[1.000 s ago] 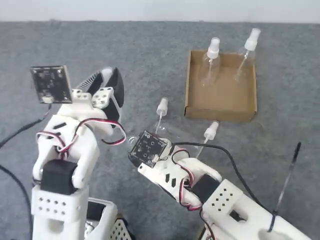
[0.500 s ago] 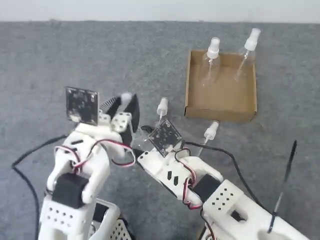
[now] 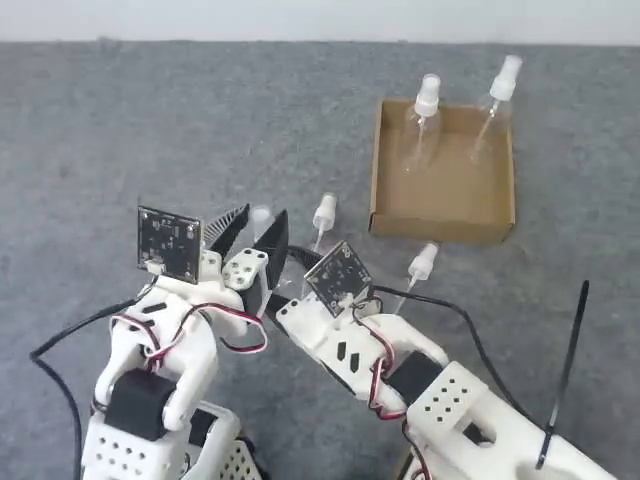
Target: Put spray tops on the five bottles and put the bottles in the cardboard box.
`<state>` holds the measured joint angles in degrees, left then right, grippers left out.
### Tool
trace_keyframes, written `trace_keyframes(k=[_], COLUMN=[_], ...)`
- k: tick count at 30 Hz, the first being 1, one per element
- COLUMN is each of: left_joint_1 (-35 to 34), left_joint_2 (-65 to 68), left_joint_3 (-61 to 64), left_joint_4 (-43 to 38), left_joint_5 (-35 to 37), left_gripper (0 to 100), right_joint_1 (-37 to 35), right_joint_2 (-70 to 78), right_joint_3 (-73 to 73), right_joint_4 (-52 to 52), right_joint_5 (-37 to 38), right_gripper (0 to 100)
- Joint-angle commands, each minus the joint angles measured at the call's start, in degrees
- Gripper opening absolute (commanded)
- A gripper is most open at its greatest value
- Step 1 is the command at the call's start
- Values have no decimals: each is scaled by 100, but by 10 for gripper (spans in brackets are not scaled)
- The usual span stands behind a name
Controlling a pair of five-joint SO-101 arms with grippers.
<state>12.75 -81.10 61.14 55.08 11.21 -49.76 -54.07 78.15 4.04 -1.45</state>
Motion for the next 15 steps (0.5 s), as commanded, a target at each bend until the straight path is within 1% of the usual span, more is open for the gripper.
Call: trace_keyframes(k=[1,4,8,12,15], left_joint_1=[-149,-316,-668,-703,-695], left_joint_2=[-97,70,800,1521,1679], left_joint_3=[-725,-1200,-1402,-1385,-1314], left_joint_4=[26,158,176,211,220], left_joint_5=[-88,-378,-440,-440,-448], left_gripper=[154,155,155,155,155], right_joint_1=[75,75,75,75,75], right_joint_2=[-198,-198,-198,-198,-198], right_joint_3=[-62,-62,-62,-62,-62], right_joint_4=[-110,-101,-101,-101,-101], right_joint_5=[-53,-53,-53,-53,-53], right_gripper=[6,6,6,6,6])
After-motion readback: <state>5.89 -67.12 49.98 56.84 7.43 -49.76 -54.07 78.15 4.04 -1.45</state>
